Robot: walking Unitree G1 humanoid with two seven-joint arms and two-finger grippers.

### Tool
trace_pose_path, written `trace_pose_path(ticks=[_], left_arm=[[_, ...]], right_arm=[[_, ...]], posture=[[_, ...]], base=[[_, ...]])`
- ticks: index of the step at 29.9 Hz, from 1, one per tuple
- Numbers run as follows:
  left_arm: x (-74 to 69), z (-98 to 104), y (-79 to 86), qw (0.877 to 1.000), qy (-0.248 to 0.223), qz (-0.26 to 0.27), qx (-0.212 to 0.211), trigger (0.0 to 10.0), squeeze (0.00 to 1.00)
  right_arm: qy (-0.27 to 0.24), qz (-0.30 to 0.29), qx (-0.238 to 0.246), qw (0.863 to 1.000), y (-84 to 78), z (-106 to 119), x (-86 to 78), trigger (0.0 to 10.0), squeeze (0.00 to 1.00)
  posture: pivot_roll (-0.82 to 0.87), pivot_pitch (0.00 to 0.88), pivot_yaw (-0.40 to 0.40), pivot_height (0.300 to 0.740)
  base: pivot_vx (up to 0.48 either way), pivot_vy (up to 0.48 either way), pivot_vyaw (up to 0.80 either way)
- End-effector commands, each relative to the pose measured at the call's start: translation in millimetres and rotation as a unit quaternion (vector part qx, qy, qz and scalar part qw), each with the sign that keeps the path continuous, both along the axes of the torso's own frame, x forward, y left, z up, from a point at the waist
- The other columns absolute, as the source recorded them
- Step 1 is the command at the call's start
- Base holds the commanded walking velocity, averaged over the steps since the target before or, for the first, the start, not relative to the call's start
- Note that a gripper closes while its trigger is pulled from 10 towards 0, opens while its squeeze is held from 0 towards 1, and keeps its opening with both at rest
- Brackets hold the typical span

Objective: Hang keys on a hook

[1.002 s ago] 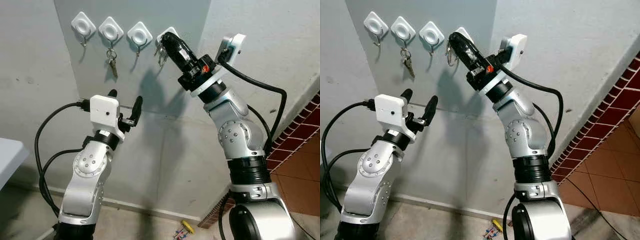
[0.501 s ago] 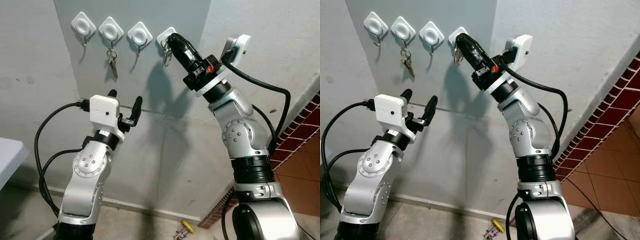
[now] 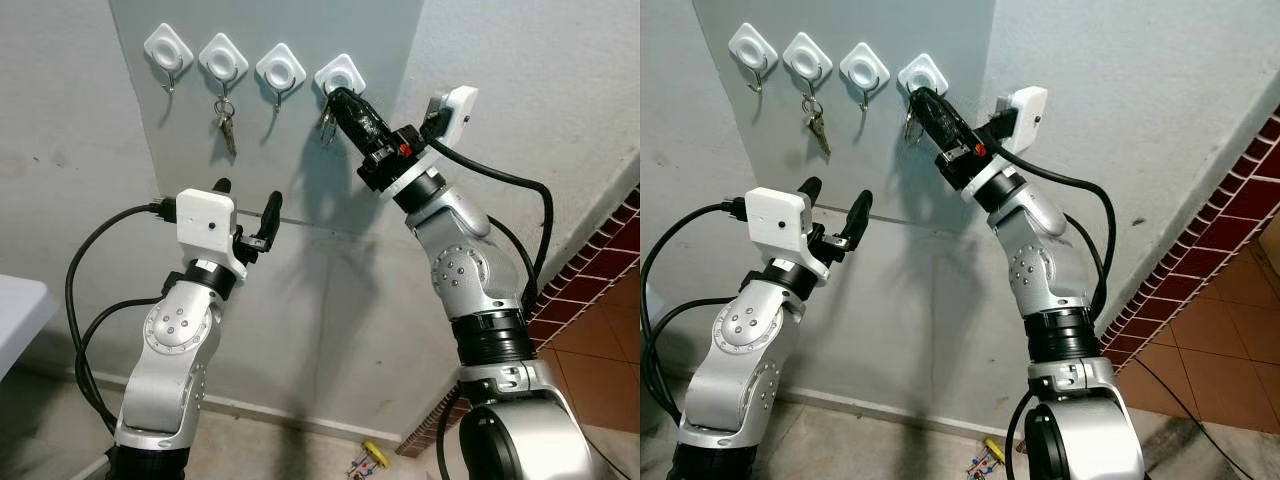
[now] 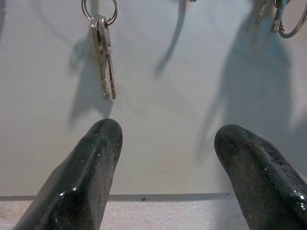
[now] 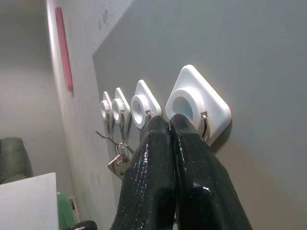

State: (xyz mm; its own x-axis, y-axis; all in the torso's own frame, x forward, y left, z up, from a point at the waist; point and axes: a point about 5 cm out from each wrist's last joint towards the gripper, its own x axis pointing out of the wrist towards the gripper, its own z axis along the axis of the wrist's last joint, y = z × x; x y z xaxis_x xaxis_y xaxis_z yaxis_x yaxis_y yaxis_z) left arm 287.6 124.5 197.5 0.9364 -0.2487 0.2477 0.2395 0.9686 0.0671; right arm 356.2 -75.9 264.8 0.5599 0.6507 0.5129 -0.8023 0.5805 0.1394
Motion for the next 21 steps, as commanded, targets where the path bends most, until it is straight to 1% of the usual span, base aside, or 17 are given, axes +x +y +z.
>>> trace_pose_path(ticks=[1, 7, 8, 10, 11, 13, 16, 21], left_arm=[[-2.2, 5.5, -1.8, 1.0, -0.008, -0.005, -0.005, 10.0, 0.0], [-2.0, 5.7, -1.9, 1.0, -0.008, -0.005, -0.006, 10.0, 0.0], [-1.9, 5.8, -1.9, 1.0, -0.008, -0.005, -0.007, 10.0, 0.0], [-1.9, 5.8, -1.8, 1.0, -0.008, -0.005, -0.007, 10.0, 0.0], [-1.9, 6.1, -1.5, 1.0, -0.008, -0.004, -0.008, 10.0, 0.0], [-2.0, 6.6, -1.2, 1.0, -0.009, -0.002, -0.01, 10.0, 0.0], [-2.0, 6.9, -1.0, 1.0, -0.01, -0.001, -0.01, 10.0, 0.0], [-2.0, 6.9, -1.0, 1.0, -0.01, 0.0, -0.011, 10.0, 0.0]], right_arm=[[-0.015, -0.009, 0.003, 1.0, -1.5, 7.7, 2.1, 10.0, 0.0], [-0.025, -0.012, -0.003, 1.0, 0.2, 8.9, 2.9, 10.0, 0.0], [-0.033, -0.012, -0.014, 0.999, 1.3, 9.9, 2.6, 10.0, 0.0], [-0.036, -0.012, -0.019, 0.999, 1.8, 10.2, 2.5, 10.0, 0.0], [-0.042, -0.019, -0.04, 0.998, 2.6, 10.3, 3.0, 10.0, 0.0], [-0.041, -0.034, -0.063, 0.997, 2.9, 9.4, 4.5, 10.0, 0.0], [-0.035, -0.042, -0.071, 0.996, 3.8, 8.9, 4.8, 10.0, 0.0], [-0.033, -0.044, -0.071, 0.996, 4.3, 8.9, 4.2, 10.0, 0.0]], posture=[[0.0, 0.0, -0.074, 0.74], [0.0, 0.0, -0.075, 0.74], [0.0, 0.0, -0.077, 0.74], [0.0, 0.0, -0.077, 0.74], [0.0, 0.0, -0.08, 0.74], [0.0, 0.0, -0.083, 0.74], [0.0, 0.0, -0.083, 0.74], [0.0, 0.0, -0.083, 0.74]], base=[[0.0, 0.0, 0.0], [0.0, 0.0, 0.0], [0.0, 0.0, 0.0], [0.0, 0.0, 0.0], [0.0, 0.0, 0.0], [0.0, 0.0, 0.0], [0.0, 0.0, 0.0], [0.0, 0.0, 0.0]])
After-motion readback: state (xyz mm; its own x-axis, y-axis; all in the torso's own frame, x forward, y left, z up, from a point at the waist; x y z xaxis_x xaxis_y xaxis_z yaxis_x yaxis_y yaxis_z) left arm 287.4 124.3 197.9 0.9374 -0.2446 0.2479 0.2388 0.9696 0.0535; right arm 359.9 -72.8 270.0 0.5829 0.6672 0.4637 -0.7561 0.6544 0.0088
